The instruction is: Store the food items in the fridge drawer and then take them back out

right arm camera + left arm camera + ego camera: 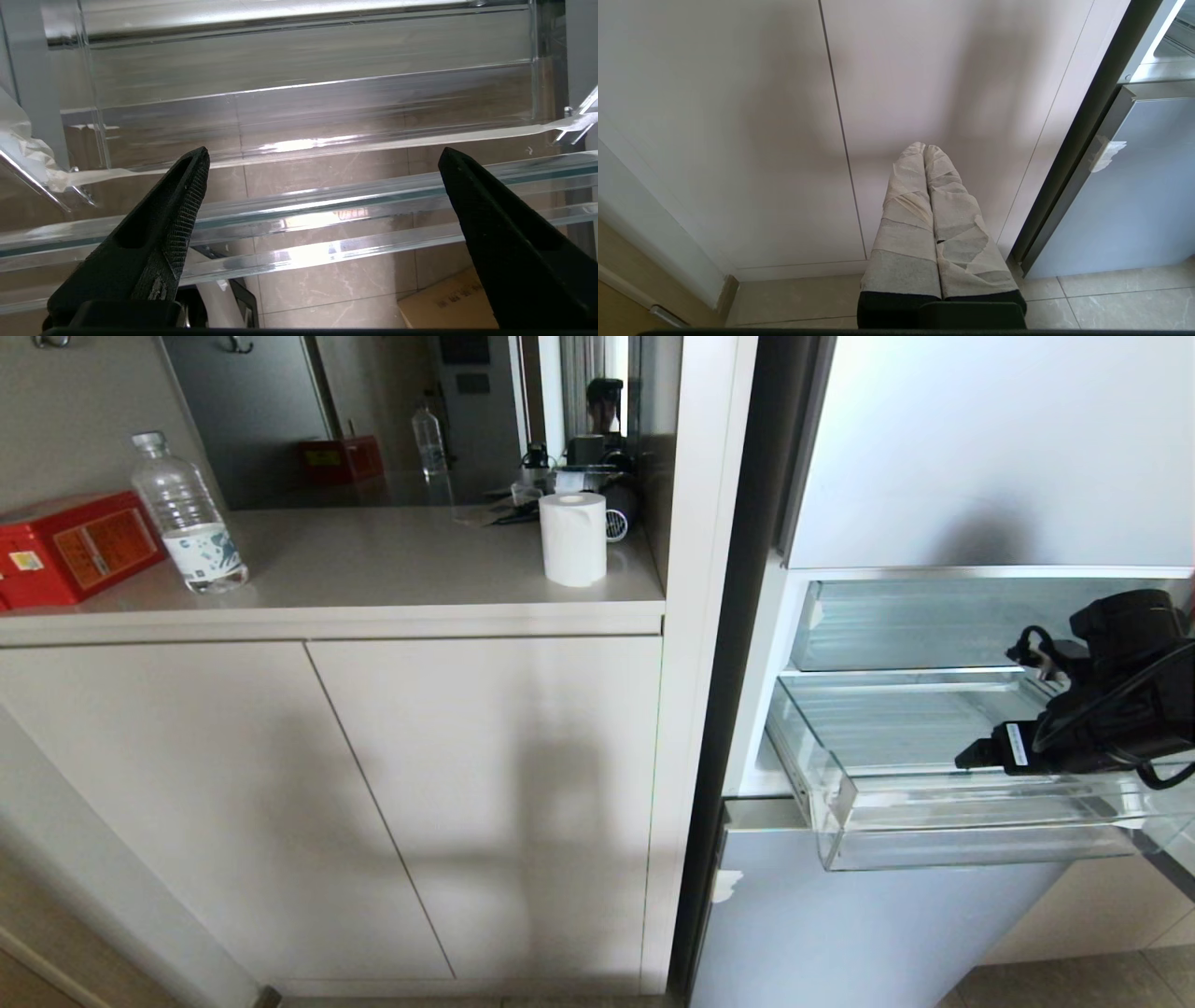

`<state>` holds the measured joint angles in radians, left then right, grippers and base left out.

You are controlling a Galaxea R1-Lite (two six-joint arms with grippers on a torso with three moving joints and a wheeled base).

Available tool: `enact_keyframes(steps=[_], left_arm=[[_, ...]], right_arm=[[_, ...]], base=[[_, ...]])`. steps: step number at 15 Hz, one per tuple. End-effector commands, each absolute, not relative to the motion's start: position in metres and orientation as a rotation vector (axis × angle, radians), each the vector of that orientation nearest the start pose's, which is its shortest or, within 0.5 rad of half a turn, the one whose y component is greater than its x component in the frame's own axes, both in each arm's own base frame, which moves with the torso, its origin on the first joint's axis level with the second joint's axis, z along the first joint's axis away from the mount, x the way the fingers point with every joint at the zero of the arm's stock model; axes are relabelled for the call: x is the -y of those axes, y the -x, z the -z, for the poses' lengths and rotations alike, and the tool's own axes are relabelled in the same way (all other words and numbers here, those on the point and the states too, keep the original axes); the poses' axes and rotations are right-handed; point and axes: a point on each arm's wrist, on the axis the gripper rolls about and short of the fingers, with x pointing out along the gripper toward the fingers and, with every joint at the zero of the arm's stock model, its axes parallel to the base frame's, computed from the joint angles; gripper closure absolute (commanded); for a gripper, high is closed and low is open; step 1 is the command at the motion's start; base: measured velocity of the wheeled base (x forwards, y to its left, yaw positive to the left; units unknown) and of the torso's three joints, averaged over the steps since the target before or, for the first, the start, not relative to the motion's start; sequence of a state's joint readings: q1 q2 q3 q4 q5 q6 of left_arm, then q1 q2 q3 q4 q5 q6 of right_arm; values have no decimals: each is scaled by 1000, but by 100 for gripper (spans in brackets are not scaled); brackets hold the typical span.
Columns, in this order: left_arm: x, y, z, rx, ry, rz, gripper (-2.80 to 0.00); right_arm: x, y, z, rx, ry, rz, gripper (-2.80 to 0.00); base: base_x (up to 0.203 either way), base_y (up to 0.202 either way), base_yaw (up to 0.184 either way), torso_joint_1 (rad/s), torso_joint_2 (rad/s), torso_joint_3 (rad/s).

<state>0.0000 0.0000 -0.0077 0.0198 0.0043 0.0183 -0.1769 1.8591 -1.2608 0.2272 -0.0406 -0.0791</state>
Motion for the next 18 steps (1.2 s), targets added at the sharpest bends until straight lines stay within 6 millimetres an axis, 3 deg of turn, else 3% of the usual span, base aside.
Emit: enact_keyframes(steps=[1,7,11,18], left_arm=[[0,23,-76,-14,-18,-4,0],[0,23,-76,-14,-18,-4,0],[0,23,-76,-14,-18,-4,0],[0,23,-76,-14,-18,-4,0]], right_arm=[[65,-332,-172,-858,18,180,-280],[64,-307,-175,-871,19,184,-280],[64,-309,-169,-891,17,182,-280],[66,-277,-165,-920,-4,199,-280]], base=[[0,0,0,0,0,0],[0,0,0,0,0,0],[0,0,0,0,0,0],[0,0,0,0,0,0]])
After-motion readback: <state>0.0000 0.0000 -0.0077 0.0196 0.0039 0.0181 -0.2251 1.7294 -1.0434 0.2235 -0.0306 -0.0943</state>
